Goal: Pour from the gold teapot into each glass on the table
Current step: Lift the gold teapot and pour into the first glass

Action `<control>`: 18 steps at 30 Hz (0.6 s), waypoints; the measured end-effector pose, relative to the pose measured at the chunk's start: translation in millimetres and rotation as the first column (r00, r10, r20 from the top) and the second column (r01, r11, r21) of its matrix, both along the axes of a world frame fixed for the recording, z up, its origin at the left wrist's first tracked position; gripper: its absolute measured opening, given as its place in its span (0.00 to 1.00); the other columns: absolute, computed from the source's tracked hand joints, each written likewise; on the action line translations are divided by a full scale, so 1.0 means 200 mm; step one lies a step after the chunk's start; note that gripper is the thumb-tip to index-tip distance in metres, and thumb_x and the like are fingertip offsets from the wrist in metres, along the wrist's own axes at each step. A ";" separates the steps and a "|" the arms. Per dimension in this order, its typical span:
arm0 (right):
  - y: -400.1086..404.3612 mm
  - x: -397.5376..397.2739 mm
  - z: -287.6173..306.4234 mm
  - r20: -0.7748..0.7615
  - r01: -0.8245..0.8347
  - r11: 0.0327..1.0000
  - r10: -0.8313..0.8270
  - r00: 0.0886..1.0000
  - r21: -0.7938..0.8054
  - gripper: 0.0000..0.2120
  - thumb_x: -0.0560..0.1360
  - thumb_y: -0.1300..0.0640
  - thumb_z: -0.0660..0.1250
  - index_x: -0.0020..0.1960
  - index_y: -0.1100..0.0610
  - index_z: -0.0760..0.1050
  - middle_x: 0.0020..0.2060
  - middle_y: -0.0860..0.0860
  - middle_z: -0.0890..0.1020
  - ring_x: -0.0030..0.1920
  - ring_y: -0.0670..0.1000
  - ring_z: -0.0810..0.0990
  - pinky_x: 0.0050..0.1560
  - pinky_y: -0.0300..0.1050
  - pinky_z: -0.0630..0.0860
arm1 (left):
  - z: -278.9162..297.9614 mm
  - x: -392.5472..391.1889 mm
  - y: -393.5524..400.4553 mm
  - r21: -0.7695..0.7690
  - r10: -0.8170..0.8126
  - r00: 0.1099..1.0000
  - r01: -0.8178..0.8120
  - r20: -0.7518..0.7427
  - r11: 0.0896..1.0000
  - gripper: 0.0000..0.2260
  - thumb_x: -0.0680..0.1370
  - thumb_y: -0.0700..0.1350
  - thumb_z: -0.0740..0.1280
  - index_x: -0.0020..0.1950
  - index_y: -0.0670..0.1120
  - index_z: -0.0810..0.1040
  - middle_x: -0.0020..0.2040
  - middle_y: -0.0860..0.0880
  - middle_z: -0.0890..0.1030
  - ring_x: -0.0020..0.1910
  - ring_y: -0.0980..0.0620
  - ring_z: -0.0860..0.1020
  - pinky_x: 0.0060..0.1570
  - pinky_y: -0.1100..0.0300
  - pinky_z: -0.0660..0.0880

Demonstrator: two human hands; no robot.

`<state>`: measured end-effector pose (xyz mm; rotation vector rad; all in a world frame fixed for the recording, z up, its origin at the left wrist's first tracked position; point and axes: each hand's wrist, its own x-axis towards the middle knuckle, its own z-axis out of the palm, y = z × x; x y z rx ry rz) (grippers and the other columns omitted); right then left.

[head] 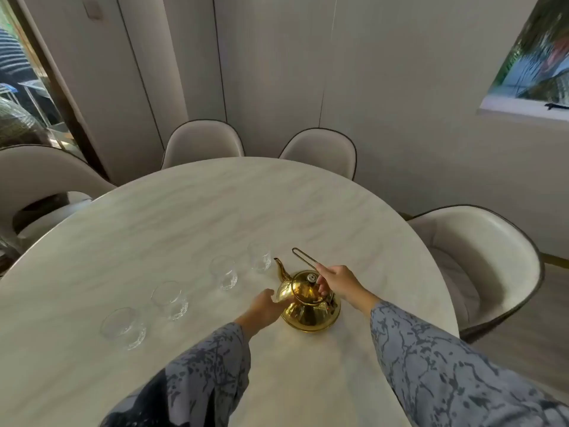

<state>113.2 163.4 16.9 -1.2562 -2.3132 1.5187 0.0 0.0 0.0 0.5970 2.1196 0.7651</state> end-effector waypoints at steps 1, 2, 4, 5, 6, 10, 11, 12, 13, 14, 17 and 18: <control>0.01 0.00 -0.01 -0.018 0.010 1.000 -0.011 1.000 -0.023 0.25 0.80 0.39 0.60 0.37 0.58 0.78 0.28 0.51 0.82 0.32 0.48 0.81 0.47 0.45 0.78 | -0.02 0.00 0.02 -0.005 0.023 0.999 -0.023 0.031 1.000 0.33 0.79 0.59 0.64 0.77 0.42 0.61 0.74 0.43 0.68 0.72 0.44 0.69 0.62 0.57 0.69; 0.02 -0.01 -0.02 -0.028 0.026 0.999 -0.027 0.999 -0.022 0.26 0.79 0.38 0.61 0.34 0.57 0.77 0.26 0.50 0.80 0.31 0.48 0.80 0.45 0.43 0.77 | -0.04 0.00 0.04 -0.003 0.066 0.994 -0.066 0.082 0.998 0.34 0.79 0.59 0.64 0.77 0.42 0.60 0.74 0.42 0.68 0.72 0.43 0.69 0.62 0.56 0.69; 0.02 0.00 -0.05 -0.056 0.053 0.997 -0.057 0.997 -0.061 0.26 0.78 0.38 0.62 0.31 0.57 0.73 0.23 0.49 0.76 0.28 0.47 0.76 0.40 0.41 0.74 | -0.08 0.01 0.07 0.006 0.156 0.966 -0.160 0.207 0.987 0.37 0.78 0.60 0.65 0.79 0.43 0.56 0.75 0.42 0.67 0.72 0.42 0.69 0.64 0.50 0.72; 0.02 -0.01 -0.06 -0.088 0.068 0.993 -0.076 0.993 -0.095 0.26 0.78 0.38 0.63 0.30 0.56 0.71 0.22 0.48 0.74 0.26 0.46 0.73 0.37 0.39 0.73 | -0.10 0.02 0.09 0.001 0.188 0.947 -0.195 0.260 0.981 0.38 0.77 0.60 0.65 0.79 0.43 0.54 0.75 0.42 0.66 0.72 0.41 0.69 0.63 0.49 0.72; 0.02 -0.01 -0.07 -0.114 0.084 0.989 -0.099 0.989 -0.125 0.26 0.78 0.38 0.64 0.30 0.56 0.70 0.22 0.48 0.72 0.25 0.46 0.71 0.34 0.38 0.72 | -0.11 0.03 0.10 -0.008 0.220 0.927 -0.228 0.303 0.974 0.39 0.77 0.61 0.65 0.79 0.44 0.53 0.76 0.42 0.66 0.72 0.41 0.69 0.62 0.48 0.73; 0.00 -0.03 -0.09 -0.200 0.156 0.963 -0.201 0.959 -0.219 0.25 0.77 0.43 0.68 0.27 0.56 0.69 0.22 0.48 0.69 0.25 0.46 0.68 0.31 0.37 0.69 | -0.18 0.05 0.17 -0.014 0.309 0.860 -0.333 0.406 0.943 0.40 0.76 0.63 0.65 0.79 0.47 0.51 0.75 0.42 0.67 0.72 0.40 0.68 0.67 0.42 0.71; 0.00 -0.03 -0.09 -0.215 0.174 0.955 -0.226 0.950 -0.239 0.25 0.77 0.44 0.69 0.26 0.55 0.69 0.22 0.47 0.69 0.25 0.46 0.68 0.32 0.38 0.69 | -0.20 0.05 0.19 -0.011 0.324 0.845 -0.353 0.424 0.935 0.39 0.76 0.63 0.66 0.79 0.47 0.52 0.75 0.41 0.67 0.72 0.40 0.69 0.67 0.42 0.71; 0.00 -0.03 -0.10 -0.229 0.185 0.947 -0.247 0.942 -0.261 0.25 0.76 0.45 0.70 0.26 0.54 0.69 0.21 0.47 0.68 0.24 0.45 0.67 0.32 0.38 0.69 | -0.22 0.05 0.20 -0.011 0.338 0.831 -0.372 0.442 0.928 0.38 0.76 0.63 0.66 0.78 0.48 0.53 0.74 0.41 0.68 0.71 0.40 0.69 0.67 0.41 0.71; 0.00 -0.03 -0.10 -0.240 0.195 0.940 -0.265 0.934 -0.279 0.25 0.76 0.45 0.70 0.25 0.54 0.68 0.21 0.46 0.68 0.24 0.45 0.67 0.32 0.39 0.69 | -0.24 0.05 0.22 -0.008 0.348 0.817 -0.388 0.460 0.922 0.37 0.75 0.63 0.66 0.77 0.48 0.55 0.73 0.41 0.69 0.70 0.40 0.70 0.67 0.41 0.72; 0.00 -0.03 -0.11 -0.247 0.207 0.936 -0.281 0.927 -0.286 0.25 0.76 0.46 0.71 0.25 0.54 0.69 0.20 0.46 0.67 0.24 0.45 0.66 0.32 0.39 0.68 | -0.25 0.05 0.22 -0.001 0.355 0.806 -0.402 0.474 0.916 0.36 0.75 0.63 0.66 0.76 0.48 0.57 0.72 0.42 0.71 0.69 0.41 0.71 0.66 0.41 0.73; 0.01 -0.03 -0.12 -0.262 0.232 0.934 -0.304 0.916 -0.272 0.25 0.75 0.46 0.71 0.25 0.55 0.69 0.20 0.46 0.67 0.23 0.45 0.65 0.31 0.39 0.68 | -0.29 0.07 0.24 0.041 0.374 0.787 -0.450 0.491 0.892 0.32 0.75 0.62 0.67 0.73 0.49 0.61 0.61 0.47 0.75 0.59 0.46 0.76 0.55 0.48 0.77; 0.01 -0.02 -0.13 -0.269 0.236 0.935 -0.307 0.913 -0.265 0.25 0.75 0.46 0.71 0.25 0.56 0.69 0.20 0.46 0.67 0.23 0.45 0.65 0.31 0.39 0.67 | -0.29 0.07 0.24 0.056 0.367 0.791 -0.448 0.490 0.892 0.31 0.75 0.62 0.68 0.71 0.50 0.62 0.58 0.48 0.75 0.57 0.47 0.76 0.52 0.50 0.77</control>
